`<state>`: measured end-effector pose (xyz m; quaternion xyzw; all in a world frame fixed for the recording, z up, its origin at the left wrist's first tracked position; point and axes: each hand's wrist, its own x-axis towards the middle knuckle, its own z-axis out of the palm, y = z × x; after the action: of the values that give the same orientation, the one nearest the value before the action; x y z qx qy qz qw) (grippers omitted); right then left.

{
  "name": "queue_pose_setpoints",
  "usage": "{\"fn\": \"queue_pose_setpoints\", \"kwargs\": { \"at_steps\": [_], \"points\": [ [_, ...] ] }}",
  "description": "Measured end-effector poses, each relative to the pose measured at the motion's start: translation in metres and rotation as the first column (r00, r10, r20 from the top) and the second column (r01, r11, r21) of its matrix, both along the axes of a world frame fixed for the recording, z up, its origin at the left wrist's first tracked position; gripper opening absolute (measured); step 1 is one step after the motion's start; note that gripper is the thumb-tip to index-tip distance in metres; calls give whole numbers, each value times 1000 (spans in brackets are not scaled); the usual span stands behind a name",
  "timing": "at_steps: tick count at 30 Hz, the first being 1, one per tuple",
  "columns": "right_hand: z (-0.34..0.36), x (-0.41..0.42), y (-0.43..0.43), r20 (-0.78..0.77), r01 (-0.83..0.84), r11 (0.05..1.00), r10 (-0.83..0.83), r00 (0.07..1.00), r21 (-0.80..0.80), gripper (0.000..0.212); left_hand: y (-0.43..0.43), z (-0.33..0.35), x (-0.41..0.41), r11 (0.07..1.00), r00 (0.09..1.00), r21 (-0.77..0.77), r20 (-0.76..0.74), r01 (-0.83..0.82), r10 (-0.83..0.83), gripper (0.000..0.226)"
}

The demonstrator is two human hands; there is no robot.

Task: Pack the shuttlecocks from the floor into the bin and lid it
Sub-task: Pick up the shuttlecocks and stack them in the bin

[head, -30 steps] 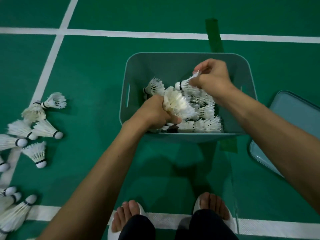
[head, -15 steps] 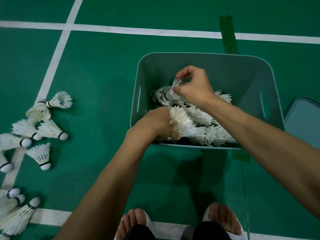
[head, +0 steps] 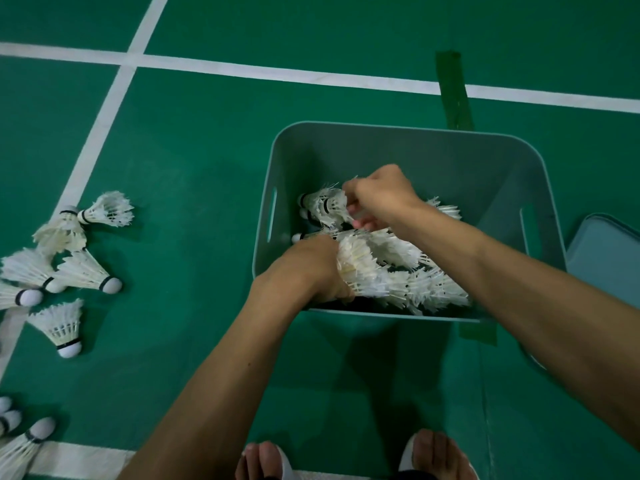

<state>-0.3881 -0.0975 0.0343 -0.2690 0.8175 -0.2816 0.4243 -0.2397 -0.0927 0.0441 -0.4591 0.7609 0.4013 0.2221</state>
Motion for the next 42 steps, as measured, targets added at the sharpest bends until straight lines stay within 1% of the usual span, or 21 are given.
{"fn": "queue_pose_setpoints", "kwargs": {
  "at_steps": [2,4,7,9,11,15,19,20,22,25,28,32,35,36,38,39,41,42],
  "points": [
    [2,5,-2,143,84,996,-82,986,-7,30,0,1,-1,1000,1000,0,-11,-5,5,49],
    [2,10,-2,208,118,993,-115,971,-1,31,0,2,-2,1000,1000,0,-18,-9,9,47],
    [1,16,-3,234,107,994,-108,966,19,13,1,-1,0,999,999,5,-33,-35,35,48],
    [1,15,-5,253,134,991,-133,958,13,7,1,-3,2,996,996,60,-57,-60,64,45],
    [1,12,-8,280,183,983,-176,944,2,7,2,-3,3,992,993,99,-81,-75,84,40],
    [0,9,-12,315,195,981,-191,930,19,13,2,-2,4,992,991,82,-79,-98,104,40],
    [-2,12,-16,292,211,977,-204,934,10,38,3,-3,3,995,994,62,-70,-81,85,44],
    [-4,13,-18,268,229,973,-221,938,2,38,3,-2,2,996,994,52,-71,-76,80,47],
    [-10,13,-20,227,253,967,-246,942,-3,30,4,-1,1,996,994,46,-76,-77,80,51],
    [-9,8,-19,250,237,971,-232,940,8,23,2,-3,4,993,991,70,-88,-94,100,48],
    [-5,-2,-17,284,166,986,-155,946,-13,16,1,-4,5,992,991,84,-83,-97,104,47],
    [-7,-8,-18,311,89,996,-81,947,-12,10,2,-6,0,992,991,82,-86,-94,101,41],
    [-12,-8,-17,301,11,1000,-8,954,-9,18,1,-7,0,993,990,81,-100,-86,94,40],
    [-14,-7,-17,289,8,1000,-4,957,-12,22,1,-7,0,994,991,74,-103,-84,91,41],
    [-14,-4,-17,239,74,997,-65,969,-26,24,0,-6,1,995,990,58,-109,-85,91,44],
    [-14,-2,-17,182,108,993,-99,978,-40,24,0,-6,2,994,989,62,-112,-93,99,45],
    [-11,1,-17,69,112,992,-108,992,-65,28,-1,-7,3,991,987,76,-111,-107,115,46],
    [-9,2,-17,58,111,991,-107,993,-73,31,-1,-8,4,990,987,83,-110,-112,121,45]
  ]
}}
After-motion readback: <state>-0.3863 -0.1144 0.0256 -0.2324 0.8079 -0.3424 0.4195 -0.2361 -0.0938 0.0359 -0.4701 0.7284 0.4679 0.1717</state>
